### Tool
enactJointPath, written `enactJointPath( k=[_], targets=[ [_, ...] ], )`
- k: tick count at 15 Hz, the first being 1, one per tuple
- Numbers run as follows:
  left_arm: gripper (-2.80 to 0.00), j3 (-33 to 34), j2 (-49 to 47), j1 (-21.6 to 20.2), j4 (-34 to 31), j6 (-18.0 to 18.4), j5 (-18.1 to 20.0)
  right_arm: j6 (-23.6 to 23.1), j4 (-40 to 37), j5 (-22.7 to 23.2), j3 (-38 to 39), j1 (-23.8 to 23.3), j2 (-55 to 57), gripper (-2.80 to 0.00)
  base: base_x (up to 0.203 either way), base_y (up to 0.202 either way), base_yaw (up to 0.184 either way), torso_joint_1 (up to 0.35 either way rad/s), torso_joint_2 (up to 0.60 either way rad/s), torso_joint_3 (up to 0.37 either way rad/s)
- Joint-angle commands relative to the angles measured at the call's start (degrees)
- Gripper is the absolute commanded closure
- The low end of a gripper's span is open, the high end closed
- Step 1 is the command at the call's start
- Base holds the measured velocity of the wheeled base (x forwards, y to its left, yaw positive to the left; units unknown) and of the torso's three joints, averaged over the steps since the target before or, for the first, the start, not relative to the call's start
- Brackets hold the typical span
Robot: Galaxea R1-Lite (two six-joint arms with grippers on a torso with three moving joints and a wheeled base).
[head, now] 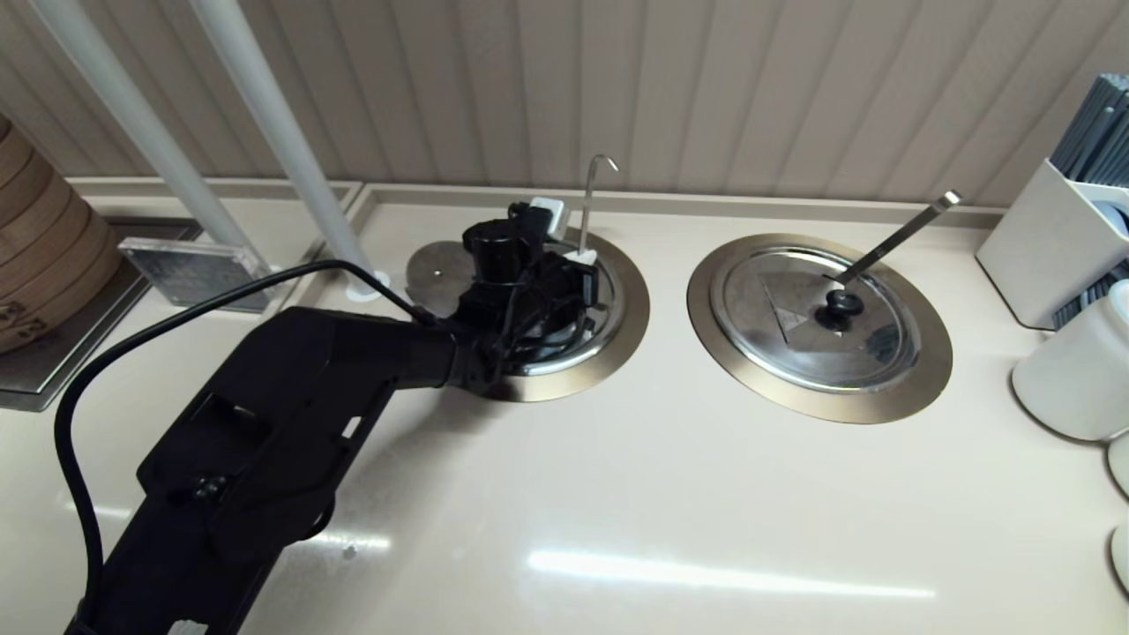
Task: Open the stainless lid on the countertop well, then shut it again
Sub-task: Stir with a spoon
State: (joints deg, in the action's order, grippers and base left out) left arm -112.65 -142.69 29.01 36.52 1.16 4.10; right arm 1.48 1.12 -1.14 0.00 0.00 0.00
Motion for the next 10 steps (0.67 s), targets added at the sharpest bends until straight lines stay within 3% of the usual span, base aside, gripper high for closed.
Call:
enactJointPath(
  k=[1, 6, 10],
  targets=[
    [0.0, 0.06, 1.0, -0.1, 0.39, 0.07, -0.12, 0.02, 0.02, 0.0, 0.26, 0.0, 0.0, 0.0, 0.0, 0.0, 0.0, 0.0, 0.0, 0.0],
    [0.0, 1.04, 2.83, -0.19, 0.48, 0.03, -2.37, 0.02, 0.02, 0.0, 0.26, 0.0, 0.0, 0.0, 0.0, 0.0, 0.0, 0.0, 0.0, 0.0],
    [0.0, 11.79, 9.64, -1.31, 2.94, -0.16, -5.05, 0.02, 0.02, 0.0, 0.26, 0.0, 0.0, 0.0, 0.0, 0.0, 0.0, 0.0, 0.0, 0.0]
  ],
)
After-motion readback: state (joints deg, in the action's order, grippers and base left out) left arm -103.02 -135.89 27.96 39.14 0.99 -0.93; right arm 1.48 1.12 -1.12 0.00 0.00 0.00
